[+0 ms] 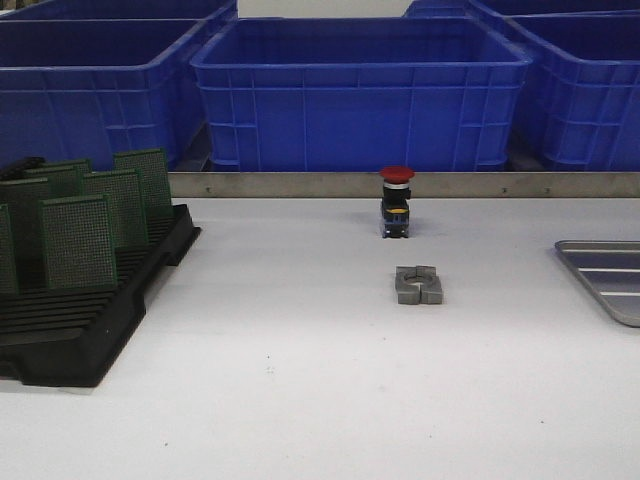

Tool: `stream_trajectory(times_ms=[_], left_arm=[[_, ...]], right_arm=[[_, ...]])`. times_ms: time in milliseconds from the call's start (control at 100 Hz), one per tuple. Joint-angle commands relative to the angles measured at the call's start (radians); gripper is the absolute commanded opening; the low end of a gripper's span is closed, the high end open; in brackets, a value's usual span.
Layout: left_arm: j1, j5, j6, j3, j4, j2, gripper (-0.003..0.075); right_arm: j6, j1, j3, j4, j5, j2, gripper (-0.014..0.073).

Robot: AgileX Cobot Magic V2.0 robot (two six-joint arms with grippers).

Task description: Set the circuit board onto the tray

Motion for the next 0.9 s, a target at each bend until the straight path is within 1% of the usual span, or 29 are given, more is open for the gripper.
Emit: stream_trajectory(times_ms=[0,330,430,520,620,890], left_arm=[[0.002,-0.085,-0.008,0.0,-0.007,-0.032,-0.0018],[0.002,-0.07,-0.008,-0.029,-0.018,-0.032,-0.0018],[0.002,0.031,-0.008,-0.096,-0.049,-0.027,-0.0018],[0.002,0.134,-0.008,-0.182,-0.059,0.0,-0.0018],[0.002,0.218,-0.008,-0.291,-0.07,0.051,-0.0018],[0.002,0.47,-0.004,-0.603,-0.094,0.305,-0.0018]], right_arm=[[-0.001,0.002,-0.013,-0.012,-0.084,-0.022,-0.0069],[-0.001,0.002,-0.013,-0.012,-0.084,-0.022,-0.0069],[-0.001,0.002,-0.013,-0.012,-0.084,-0.022,-0.0069],[-0.001,0.002,-0.013,-0.012,-0.084,-0.022,-0.0069],[-0.001,0.002,-0.013,-0.012,-0.084,-0.022,-0.0069],[-0.001,0.002,-0.013,-0.012,-0.084,-0.022,-0.0069]])
